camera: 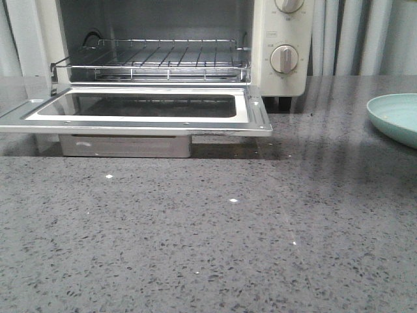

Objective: Put bread in oven
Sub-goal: 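Close the right gripper on the croissant and lift it, then carry the croissant with the right gripper into the open oven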

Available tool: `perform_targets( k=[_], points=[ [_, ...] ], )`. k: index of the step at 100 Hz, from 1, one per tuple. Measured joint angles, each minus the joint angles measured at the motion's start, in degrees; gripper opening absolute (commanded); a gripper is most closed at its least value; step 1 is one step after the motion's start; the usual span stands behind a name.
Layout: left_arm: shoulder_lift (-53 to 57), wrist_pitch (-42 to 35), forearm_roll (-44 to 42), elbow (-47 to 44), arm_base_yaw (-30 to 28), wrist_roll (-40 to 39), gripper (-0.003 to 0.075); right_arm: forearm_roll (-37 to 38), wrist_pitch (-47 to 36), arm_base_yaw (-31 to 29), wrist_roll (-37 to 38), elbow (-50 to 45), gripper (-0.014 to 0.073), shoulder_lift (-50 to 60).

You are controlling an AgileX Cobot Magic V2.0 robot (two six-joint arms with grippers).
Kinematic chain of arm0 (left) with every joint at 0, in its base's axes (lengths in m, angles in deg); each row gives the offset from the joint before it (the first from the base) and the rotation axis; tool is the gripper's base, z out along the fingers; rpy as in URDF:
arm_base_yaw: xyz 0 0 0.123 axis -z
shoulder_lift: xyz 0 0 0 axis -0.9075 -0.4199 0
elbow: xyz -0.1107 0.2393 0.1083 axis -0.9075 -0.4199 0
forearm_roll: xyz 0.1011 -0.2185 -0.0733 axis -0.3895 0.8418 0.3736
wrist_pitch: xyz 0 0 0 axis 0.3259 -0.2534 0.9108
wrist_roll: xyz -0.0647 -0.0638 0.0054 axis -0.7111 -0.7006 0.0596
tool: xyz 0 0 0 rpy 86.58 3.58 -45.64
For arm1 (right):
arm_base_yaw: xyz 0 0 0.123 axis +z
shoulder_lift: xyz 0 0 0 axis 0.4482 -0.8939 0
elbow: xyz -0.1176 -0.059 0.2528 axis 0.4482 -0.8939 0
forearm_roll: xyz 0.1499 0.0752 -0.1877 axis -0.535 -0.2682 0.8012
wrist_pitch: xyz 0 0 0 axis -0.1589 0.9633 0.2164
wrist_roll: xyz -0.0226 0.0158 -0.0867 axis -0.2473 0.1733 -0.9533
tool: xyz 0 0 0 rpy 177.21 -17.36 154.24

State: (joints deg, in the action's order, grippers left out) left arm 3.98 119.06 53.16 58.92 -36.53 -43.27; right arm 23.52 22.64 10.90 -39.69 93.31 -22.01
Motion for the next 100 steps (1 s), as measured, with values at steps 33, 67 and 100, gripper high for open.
perform_targets(
  k=[33,67,100],
  points=[
    [0.00,0.00,0.46,0.00,0.00,0.00,-0.0022,7.68,2.20,6.70,-2.43,15.48,-0.0067,-14.09],
    [0.00,0.00,0.83,0.00,0.00,0.00,-0.0022,15.23,2.20,7.47,-4.01,21.09,-0.0067,-23.74],
    [0.00,0.00,0.85,0.00,0.00,0.00,-0.0022,20.75,-4.13,5.11,-4.25,21.21,-0.0067,-27.45]
  ],
)
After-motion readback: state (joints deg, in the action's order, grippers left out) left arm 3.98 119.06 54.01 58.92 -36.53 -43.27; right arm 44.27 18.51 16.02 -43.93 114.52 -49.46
